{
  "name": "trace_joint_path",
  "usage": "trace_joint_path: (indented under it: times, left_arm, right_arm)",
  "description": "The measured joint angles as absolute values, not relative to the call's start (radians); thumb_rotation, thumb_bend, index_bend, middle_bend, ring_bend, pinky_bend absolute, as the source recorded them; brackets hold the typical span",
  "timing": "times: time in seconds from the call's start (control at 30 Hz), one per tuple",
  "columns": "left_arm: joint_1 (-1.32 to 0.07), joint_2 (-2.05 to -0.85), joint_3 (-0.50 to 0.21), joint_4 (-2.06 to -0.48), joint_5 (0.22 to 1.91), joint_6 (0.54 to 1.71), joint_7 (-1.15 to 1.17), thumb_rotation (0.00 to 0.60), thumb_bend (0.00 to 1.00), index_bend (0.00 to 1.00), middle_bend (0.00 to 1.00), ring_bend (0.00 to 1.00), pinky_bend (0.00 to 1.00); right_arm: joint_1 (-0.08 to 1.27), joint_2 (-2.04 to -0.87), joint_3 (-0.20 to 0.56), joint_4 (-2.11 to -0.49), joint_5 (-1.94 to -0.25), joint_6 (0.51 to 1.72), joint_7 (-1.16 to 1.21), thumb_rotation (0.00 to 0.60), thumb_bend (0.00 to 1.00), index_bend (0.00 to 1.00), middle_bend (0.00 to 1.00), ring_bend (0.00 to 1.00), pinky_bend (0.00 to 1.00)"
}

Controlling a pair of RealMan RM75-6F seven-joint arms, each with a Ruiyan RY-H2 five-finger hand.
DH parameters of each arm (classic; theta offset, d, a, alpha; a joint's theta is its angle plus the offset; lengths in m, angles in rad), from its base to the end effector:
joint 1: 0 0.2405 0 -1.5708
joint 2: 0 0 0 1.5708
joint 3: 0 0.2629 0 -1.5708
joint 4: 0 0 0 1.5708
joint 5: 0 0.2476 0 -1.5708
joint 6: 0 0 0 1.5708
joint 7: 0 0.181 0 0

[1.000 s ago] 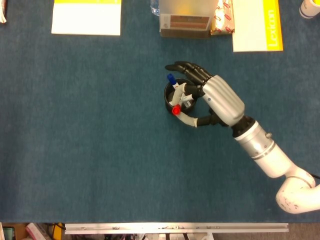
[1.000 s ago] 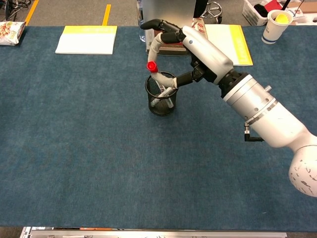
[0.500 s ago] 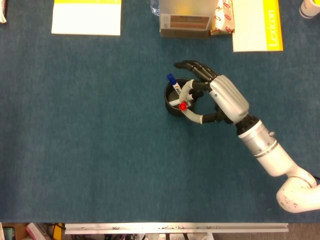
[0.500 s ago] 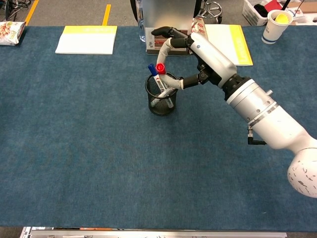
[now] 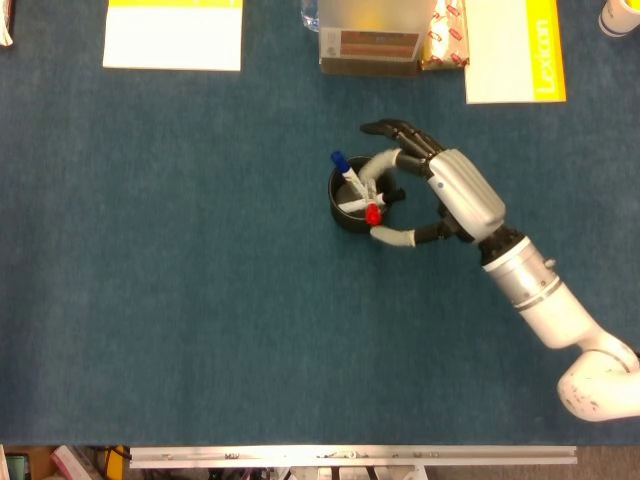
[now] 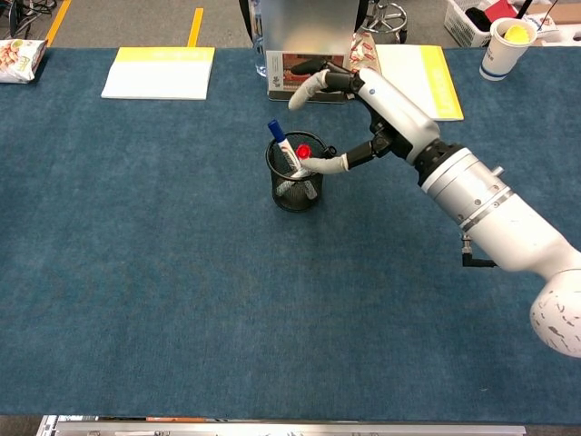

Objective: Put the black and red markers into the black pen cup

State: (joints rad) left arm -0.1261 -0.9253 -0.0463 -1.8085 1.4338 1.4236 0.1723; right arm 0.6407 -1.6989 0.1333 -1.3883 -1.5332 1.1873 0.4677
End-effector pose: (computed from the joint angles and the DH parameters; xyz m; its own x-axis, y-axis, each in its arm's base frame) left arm -0.3095 0.2305 0.1635 0.5393 0.0535 0.8404 0.8416 0.0006 -0.5401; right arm -0.1065 -0.3380 -0.0828 -0.2218 -0.4081 0.8856 -0.8245 -0.4064 -0.3938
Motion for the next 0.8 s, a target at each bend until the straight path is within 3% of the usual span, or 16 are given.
trace_joint_path:
  times: [0.17,0.47,0.8]
  left_arm:
    - [-0.127,-0.927,-0.045,-1.807,1.432,1.420,0.176,0.600,0.22,0.37,0.01,0.00,0.03]
    - [-0.129,-0.930,-0.048,-1.805,1.429,1.420,0.178,0.600,0.22,0.36,0.01,0.00,0.03]
    - [-0.128,-0.940,-0.052,-1.800,1.416,1.424,0.194,0.600,0.22,0.37,0.02,0.00,0.03]
  right_arm:
    - [0.640,-1.678,0.129,-1.401,-1.537,1.183,0.466,0.600,0.00,0.00,0.14,0.06,0.12]
    - [0.620,-1.625,0.105,-1.447,-1.574,1.215,0.383,0.600,0.00,0.00,0.14,0.06,0.12]
    - [0.529,-1.469,0.005,-1.531,-1.725,1.334,-0.114,0.600,0.00,0.09,0.17,0.06,0.12]
